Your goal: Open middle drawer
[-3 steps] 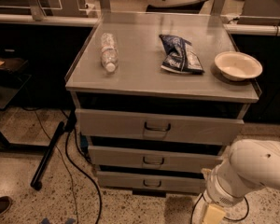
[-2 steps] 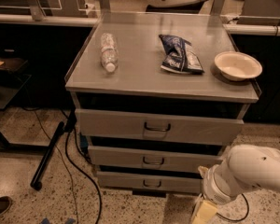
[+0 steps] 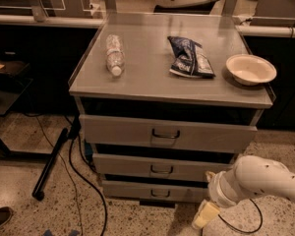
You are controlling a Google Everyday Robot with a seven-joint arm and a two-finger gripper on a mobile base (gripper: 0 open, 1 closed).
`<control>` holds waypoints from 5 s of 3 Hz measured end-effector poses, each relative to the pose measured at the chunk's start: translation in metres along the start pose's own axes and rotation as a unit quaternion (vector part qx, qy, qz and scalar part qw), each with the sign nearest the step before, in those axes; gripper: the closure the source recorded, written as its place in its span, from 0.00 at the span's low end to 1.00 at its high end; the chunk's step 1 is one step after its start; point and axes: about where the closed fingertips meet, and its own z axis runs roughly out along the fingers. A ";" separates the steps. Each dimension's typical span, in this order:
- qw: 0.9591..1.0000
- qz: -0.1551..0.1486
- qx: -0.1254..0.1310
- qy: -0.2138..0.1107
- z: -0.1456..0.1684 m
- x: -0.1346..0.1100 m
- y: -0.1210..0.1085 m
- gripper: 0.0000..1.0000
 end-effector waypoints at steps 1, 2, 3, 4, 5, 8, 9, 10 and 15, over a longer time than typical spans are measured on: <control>1.000 0.008 0.001 -0.013 0.022 0.002 -0.016 0.00; 1.000 0.008 0.008 -0.024 0.041 0.002 -0.037 0.00; 1.000 0.000 0.012 -0.029 0.055 -0.005 -0.057 0.00; 0.999 -0.003 0.014 -0.031 0.066 -0.009 -0.067 0.00; 0.999 -0.024 0.029 -0.029 0.076 -0.027 -0.092 0.00; 0.999 -0.039 0.012 -0.011 0.112 -0.032 -0.104 0.00; 0.999 -0.044 0.002 0.000 0.125 -0.032 -0.103 0.00; 0.999 -0.047 -0.004 0.007 0.133 -0.032 -0.101 0.00; 0.996 -0.023 -0.017 0.084 0.096 0.021 -0.030 0.00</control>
Offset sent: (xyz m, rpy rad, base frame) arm 0.0607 -0.0071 -0.0500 0.0519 -0.0505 -0.0291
